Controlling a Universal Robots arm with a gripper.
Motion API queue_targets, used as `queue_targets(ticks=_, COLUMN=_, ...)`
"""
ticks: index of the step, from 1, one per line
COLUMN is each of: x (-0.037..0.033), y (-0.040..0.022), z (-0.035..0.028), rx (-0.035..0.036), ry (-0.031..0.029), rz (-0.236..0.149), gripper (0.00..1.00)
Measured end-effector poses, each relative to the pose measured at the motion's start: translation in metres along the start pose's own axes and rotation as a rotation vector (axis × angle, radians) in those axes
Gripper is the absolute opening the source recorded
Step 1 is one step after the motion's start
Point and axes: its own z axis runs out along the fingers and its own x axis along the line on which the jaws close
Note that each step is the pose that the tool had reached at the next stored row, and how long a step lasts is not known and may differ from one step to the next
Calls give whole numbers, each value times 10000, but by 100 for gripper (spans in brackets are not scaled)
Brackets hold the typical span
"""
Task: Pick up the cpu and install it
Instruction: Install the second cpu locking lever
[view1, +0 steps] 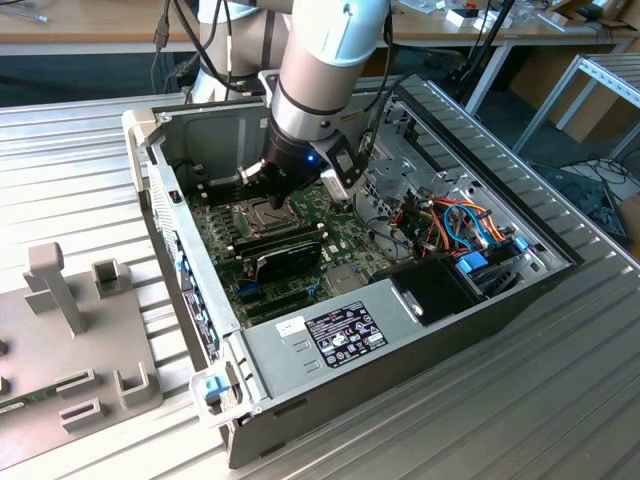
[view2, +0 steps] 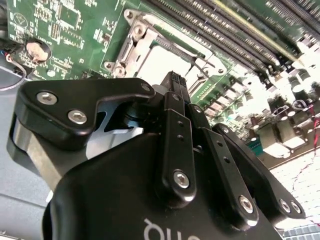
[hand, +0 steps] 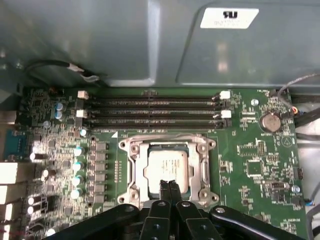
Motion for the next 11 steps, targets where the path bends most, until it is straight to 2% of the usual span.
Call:
queue_targets(ticks=1, x=0, y=-24, z=-6, rx=-21, ry=1, rz=1, gripper=11)
queue_targets(ticks=4, x=-1, y=-84, z=-19, rx=-260, ry=3, rz=6, gripper=11)
queue_targets(ticks=5, x=-3, y=-112, z=-25, rx=-455, ry=6, rz=11, gripper=11)
queue_targets(ticks=6, x=-7, y=-133, z=-30, rx=-579, ry=12, rz=16, gripper=11)
queue_targets(ticks=11, x=-39, y=-193, z=-42, rx=-588, ry=36, rz=22, gripper=11)
